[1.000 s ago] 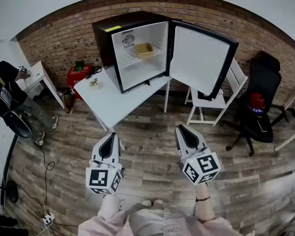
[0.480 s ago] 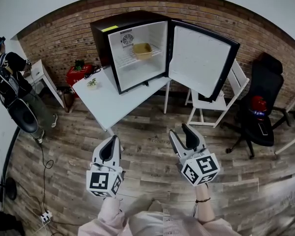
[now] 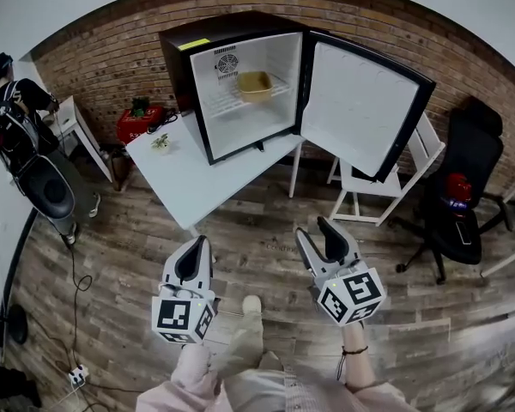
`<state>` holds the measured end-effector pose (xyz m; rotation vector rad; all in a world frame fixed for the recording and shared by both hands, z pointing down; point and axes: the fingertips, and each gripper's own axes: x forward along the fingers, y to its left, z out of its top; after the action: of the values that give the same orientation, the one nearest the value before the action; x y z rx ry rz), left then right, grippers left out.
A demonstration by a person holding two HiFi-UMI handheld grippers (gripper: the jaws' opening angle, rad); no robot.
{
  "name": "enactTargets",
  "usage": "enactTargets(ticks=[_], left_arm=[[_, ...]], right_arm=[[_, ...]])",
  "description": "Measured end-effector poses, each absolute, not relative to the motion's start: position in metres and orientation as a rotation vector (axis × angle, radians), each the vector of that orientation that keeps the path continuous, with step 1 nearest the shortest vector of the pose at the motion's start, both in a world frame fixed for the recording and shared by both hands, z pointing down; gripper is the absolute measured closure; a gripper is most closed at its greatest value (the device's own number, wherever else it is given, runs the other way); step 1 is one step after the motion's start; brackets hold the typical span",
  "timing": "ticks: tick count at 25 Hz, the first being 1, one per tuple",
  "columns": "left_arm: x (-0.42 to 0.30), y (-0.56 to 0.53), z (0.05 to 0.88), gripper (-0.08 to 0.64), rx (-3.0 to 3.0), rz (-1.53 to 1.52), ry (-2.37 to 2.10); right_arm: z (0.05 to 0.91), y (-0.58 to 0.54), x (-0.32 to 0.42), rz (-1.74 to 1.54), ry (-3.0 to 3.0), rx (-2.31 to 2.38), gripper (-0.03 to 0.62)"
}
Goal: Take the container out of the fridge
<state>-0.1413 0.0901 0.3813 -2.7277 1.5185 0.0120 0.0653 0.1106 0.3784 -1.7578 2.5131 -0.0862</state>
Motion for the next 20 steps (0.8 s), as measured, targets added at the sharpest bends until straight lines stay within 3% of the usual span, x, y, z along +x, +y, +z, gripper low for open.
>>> enactTargets(ticks=[20], left_arm=[[-0.125, -0.109, 0.393, 0.568, -2.879, 0.057, 1.469]], right_arm=[[0.382, -0.086, 0.073, -0.177, 2.446, -1.794, 0.406]])
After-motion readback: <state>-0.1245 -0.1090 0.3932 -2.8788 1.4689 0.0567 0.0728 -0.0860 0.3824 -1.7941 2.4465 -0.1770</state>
